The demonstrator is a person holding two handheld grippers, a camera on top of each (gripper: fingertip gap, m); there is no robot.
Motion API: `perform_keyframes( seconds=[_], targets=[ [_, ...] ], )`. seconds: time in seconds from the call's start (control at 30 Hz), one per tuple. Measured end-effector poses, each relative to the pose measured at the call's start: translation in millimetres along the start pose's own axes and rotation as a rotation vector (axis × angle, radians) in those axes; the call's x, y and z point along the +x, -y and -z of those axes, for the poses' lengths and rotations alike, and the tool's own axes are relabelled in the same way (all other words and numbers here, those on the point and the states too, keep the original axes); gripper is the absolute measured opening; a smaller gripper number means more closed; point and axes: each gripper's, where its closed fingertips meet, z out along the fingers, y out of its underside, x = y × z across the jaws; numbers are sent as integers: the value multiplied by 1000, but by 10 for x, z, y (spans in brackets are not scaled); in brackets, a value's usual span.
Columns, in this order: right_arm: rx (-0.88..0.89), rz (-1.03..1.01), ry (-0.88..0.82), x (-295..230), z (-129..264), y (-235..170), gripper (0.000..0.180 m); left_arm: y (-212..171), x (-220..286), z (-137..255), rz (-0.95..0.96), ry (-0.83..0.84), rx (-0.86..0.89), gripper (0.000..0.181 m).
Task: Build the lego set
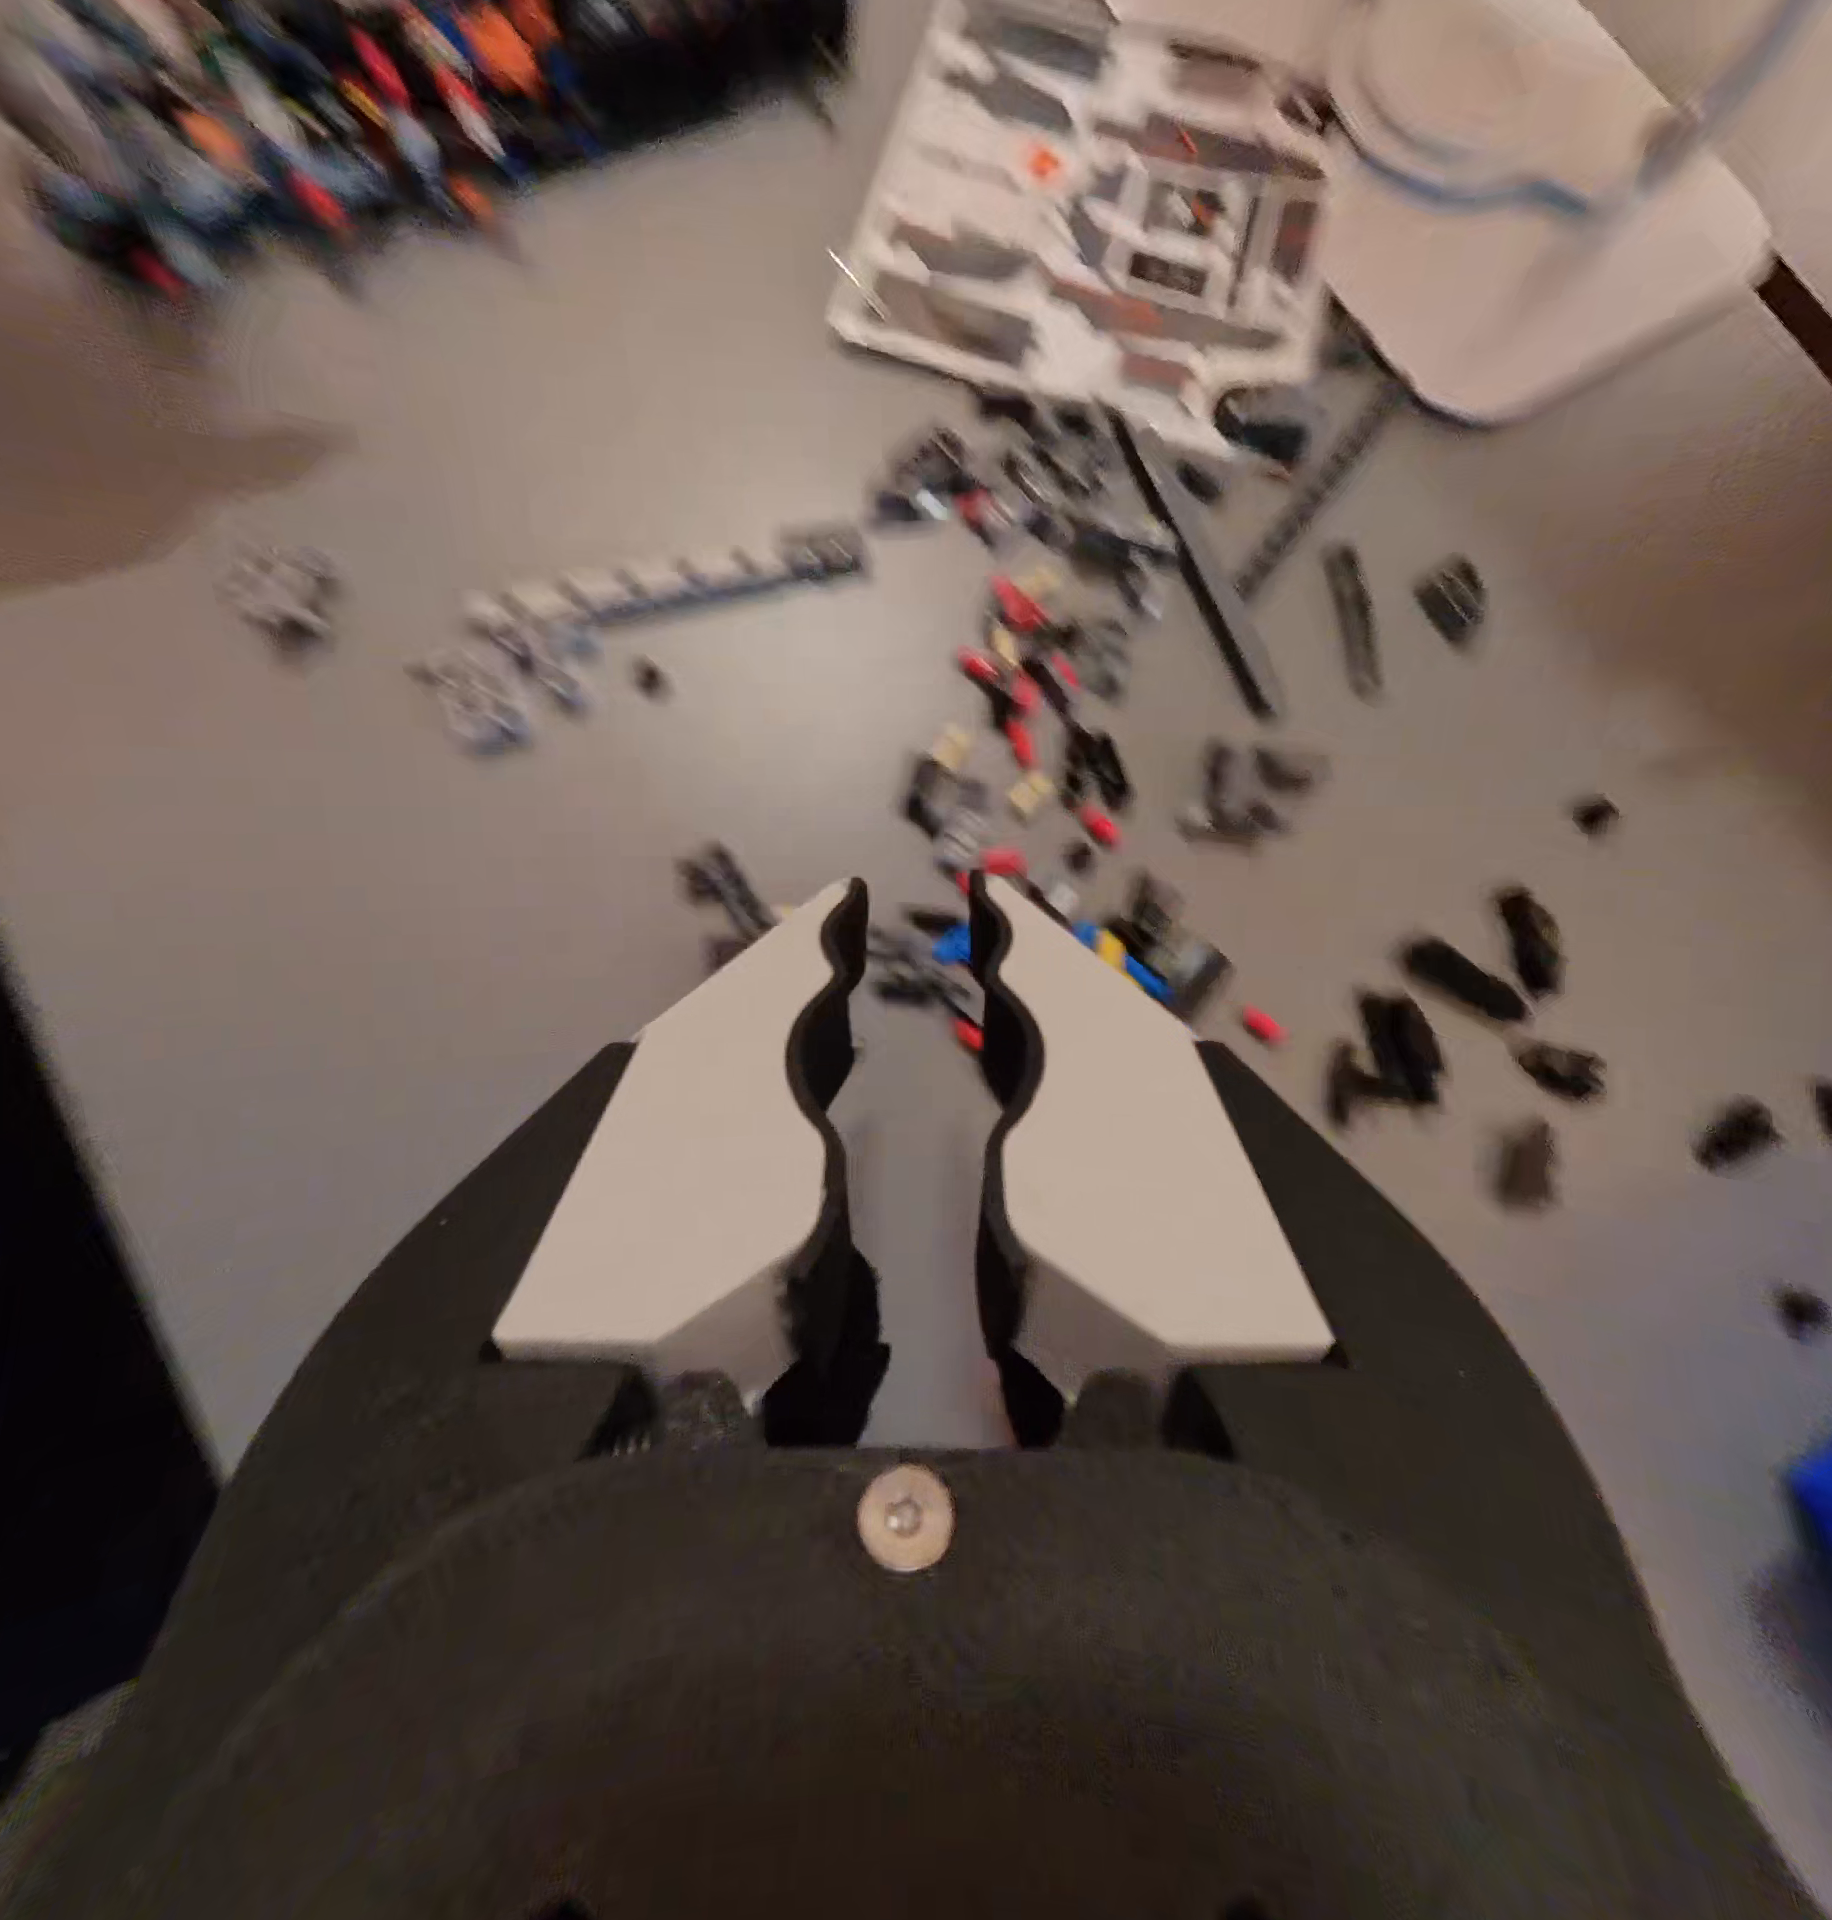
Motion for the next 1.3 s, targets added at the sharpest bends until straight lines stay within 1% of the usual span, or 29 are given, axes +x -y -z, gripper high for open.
perform_keyframes(
  seconds=[0.03,0.1,0.17,0.3,0.5,0.7,0.83,0.93,1.07,1.13,1.23,1.3],
  targets=[
    [-36,7,-27,124,-21,-134,14,68,118,-51,8,-21,12,57],
    [-79,50,-39,239,-95,-278,11,92,267,-172,9,-30,-9,56],
    [-93,94,-33,282,-189,-314,8,97,394,-278,0,-46,-18,54],
    [-130,149,-48,412,-338,-360,10,58,567,-457,31,-81,-51,51],
    [-164,209,2,465,-419,-453,8,-7,813,-587,4,-155,-71,44],
    [-160,234,54,474,-459,-469,5,-28,828,-602,11,-169,-65,44],
    [-155,222,64,472,-457,-469,4,-23,822,-618,7,-162,-61,43],
    [-125,172,77,468,-434,-461,4,41,761,-618,18,-132,-27,42],
    [-10,77,118,391,-276,-303,4,300,598,-603,26,-45,63,39],
    [65,46,161,218,-164,-108,4,500,566,-619,19,-22,117,33],
    [113,141,135,-116,-35,211,4,697,622,-693,1,-21,132,31],
    [169,193,143,-395,33,432,4,781,696,-692,48,-35,159,31]
  ],
)
